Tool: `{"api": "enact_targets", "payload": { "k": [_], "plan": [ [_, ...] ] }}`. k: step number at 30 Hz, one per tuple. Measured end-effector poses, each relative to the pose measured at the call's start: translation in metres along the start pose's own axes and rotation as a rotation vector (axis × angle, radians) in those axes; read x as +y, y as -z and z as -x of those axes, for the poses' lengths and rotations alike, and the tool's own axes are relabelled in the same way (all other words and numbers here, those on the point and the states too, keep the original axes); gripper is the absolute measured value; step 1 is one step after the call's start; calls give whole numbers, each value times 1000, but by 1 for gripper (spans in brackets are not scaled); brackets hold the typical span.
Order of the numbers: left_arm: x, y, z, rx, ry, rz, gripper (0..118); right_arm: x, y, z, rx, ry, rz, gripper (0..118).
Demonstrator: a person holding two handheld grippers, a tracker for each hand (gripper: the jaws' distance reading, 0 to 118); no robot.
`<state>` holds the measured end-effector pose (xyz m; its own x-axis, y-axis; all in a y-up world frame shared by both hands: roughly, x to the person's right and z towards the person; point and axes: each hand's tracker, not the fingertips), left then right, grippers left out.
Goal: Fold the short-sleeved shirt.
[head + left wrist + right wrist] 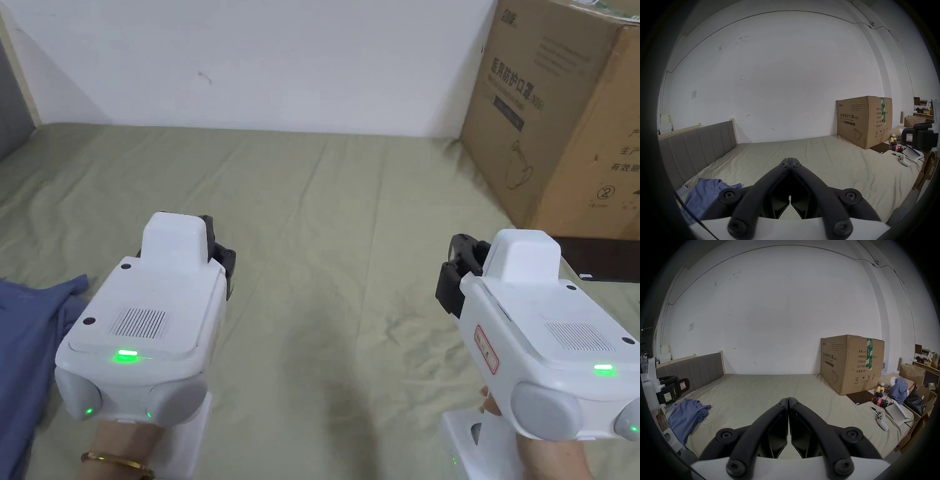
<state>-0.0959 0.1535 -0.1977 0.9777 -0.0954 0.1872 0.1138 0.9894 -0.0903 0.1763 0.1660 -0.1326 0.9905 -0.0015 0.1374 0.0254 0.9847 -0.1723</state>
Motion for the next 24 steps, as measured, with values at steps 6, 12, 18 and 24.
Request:
{"api": "enact_targets", "payload": {
  "k": [6,12,18,24],
  "plan": [
    [-1,0,0,-6,4,-1,0,0,0,-1,1,-4,6,0],
    [1,-1,7,8,-13,-5,0,2,4,7,16,-29,12,0],
    [0,-10,36,71,-23,-9,0,7,13,36,85,-49,0,0],
    [-7,-29,76,186,-23,7,0,12,25,83,216,-61,-11,0]
  ]
}}
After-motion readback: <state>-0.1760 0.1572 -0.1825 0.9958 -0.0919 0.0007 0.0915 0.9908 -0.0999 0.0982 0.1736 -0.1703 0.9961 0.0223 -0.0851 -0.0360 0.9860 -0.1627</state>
